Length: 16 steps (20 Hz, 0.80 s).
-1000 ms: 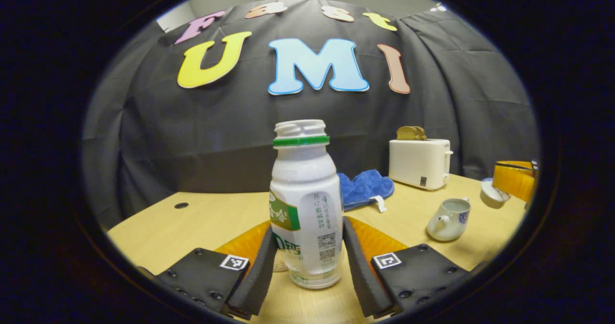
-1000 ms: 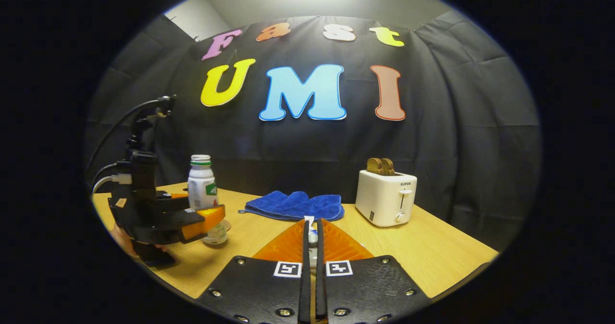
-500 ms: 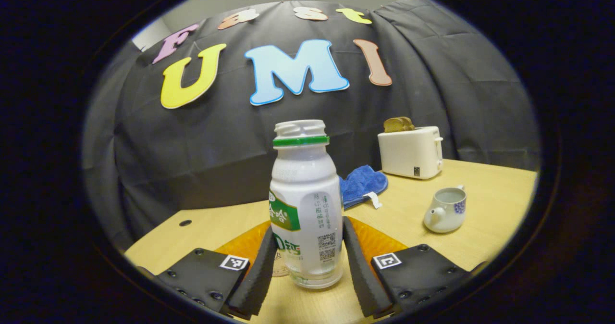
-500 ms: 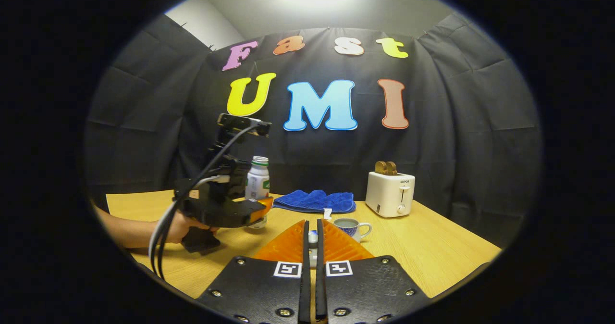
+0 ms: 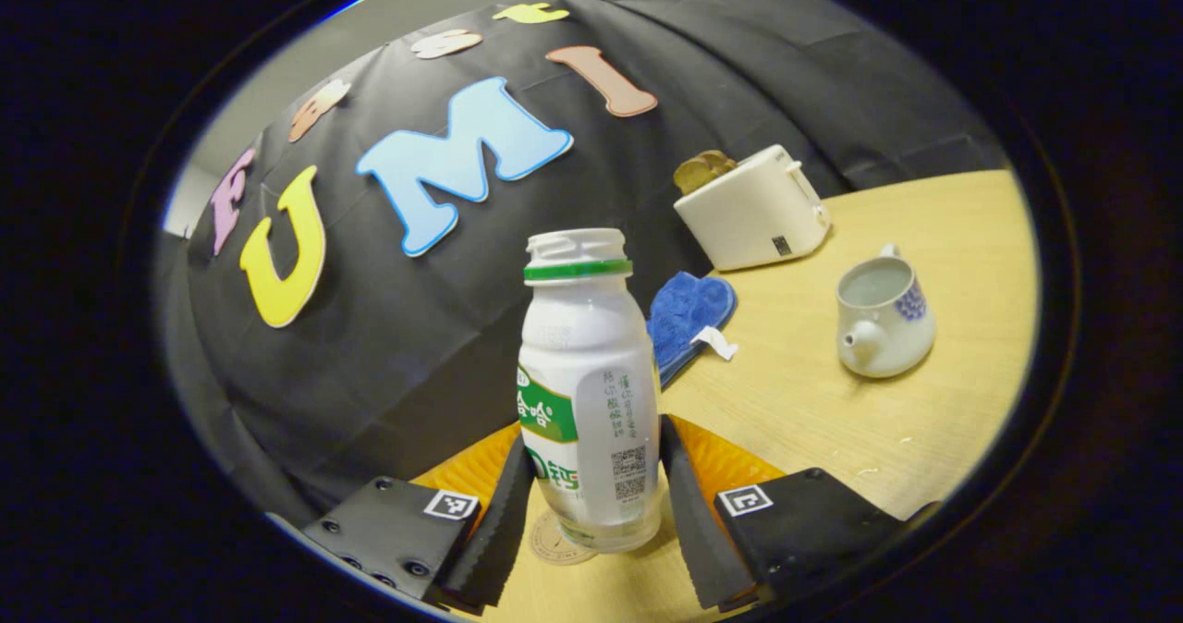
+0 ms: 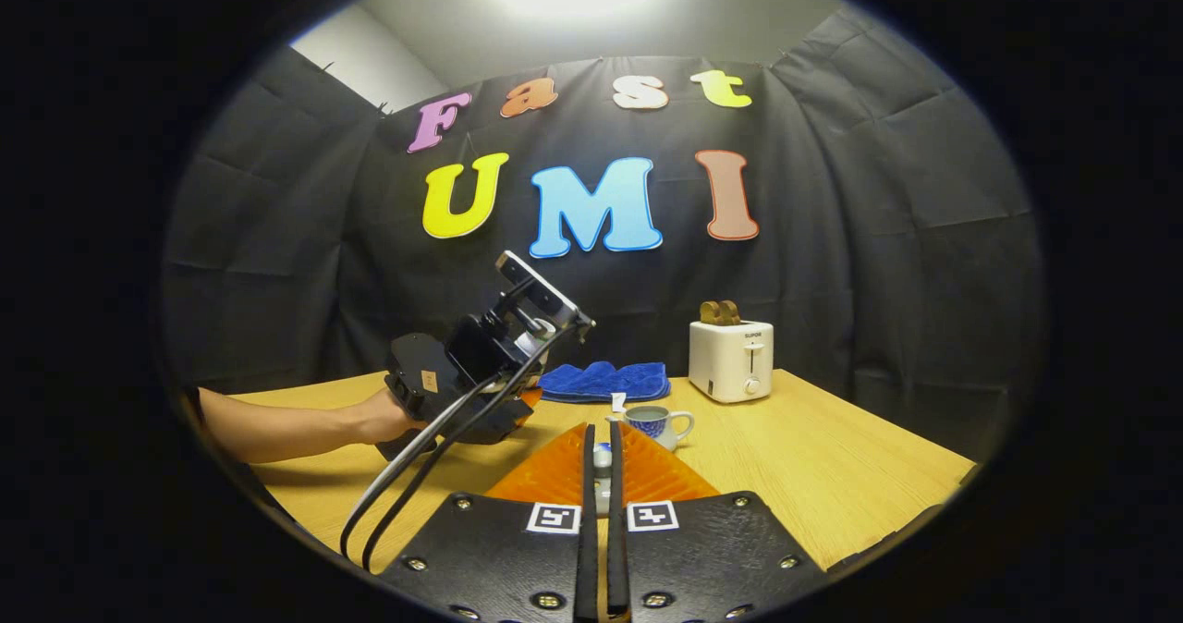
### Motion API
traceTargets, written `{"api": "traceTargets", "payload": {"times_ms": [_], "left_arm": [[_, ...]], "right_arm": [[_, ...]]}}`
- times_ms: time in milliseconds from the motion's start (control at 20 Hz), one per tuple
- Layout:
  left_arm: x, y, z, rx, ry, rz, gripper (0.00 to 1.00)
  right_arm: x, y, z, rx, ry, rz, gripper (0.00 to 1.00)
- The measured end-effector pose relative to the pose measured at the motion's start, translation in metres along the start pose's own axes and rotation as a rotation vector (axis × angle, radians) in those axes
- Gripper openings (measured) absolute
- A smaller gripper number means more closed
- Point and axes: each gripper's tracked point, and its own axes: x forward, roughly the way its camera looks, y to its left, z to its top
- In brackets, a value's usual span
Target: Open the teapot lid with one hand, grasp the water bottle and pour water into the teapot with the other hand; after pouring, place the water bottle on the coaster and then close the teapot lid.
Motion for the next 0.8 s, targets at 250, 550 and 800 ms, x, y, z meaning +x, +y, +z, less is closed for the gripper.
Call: {"api": "traceTargets", "payload": {"times_ms": [250,550,800], "left_arm": [[0.009,-0.020,0.012,0.184,0.004,-0.014,0.77],[0.018,-0.040,0.020,0.392,0.004,-0.029,0.74],[0.019,-0.050,0.031,0.537,-0.010,-0.028,0.83]], "right_arm": [[-0.005,-0.010,0.003,0.015,-0.012,-0.019,0.04],[-0.007,-0.021,0.001,0.016,-0.020,-0.041,0.04],[-0.009,-0.024,0.003,0.019,-0.026,-0.045,0.04]]}}
